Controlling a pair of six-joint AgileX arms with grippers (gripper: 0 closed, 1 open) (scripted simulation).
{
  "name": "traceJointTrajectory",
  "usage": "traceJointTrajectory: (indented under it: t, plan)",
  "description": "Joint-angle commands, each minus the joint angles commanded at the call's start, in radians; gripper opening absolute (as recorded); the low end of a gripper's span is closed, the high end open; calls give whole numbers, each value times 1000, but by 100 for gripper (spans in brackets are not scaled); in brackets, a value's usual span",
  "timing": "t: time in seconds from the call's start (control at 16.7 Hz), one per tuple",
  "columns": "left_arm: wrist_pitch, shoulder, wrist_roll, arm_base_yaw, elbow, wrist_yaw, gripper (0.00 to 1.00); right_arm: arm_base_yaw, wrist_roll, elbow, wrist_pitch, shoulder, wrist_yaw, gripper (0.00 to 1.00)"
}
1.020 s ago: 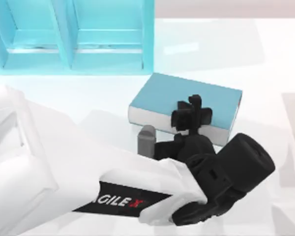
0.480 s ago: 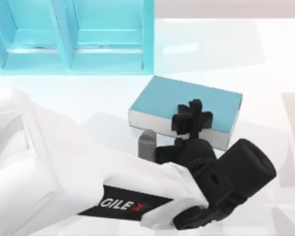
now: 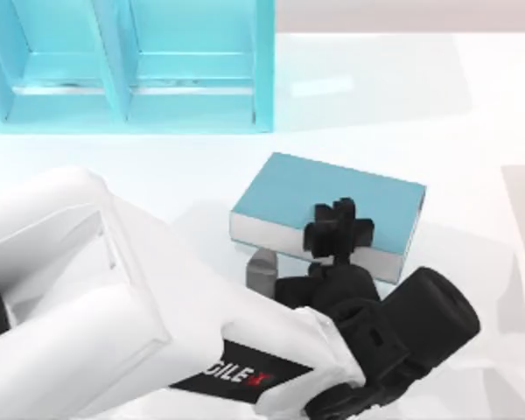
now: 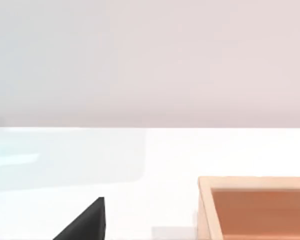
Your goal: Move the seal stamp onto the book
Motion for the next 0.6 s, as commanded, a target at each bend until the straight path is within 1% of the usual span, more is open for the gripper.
traceJointTrajectory:
  t: [0.06, 0.6]
  plan:
    - [0, 0, 0, 0, 0, 0, 0, 0, 0, 0, 0, 0, 0, 100]
    - [0, 0, 0, 0, 0, 0, 68, 0, 0, 0, 0, 0, 0, 100]
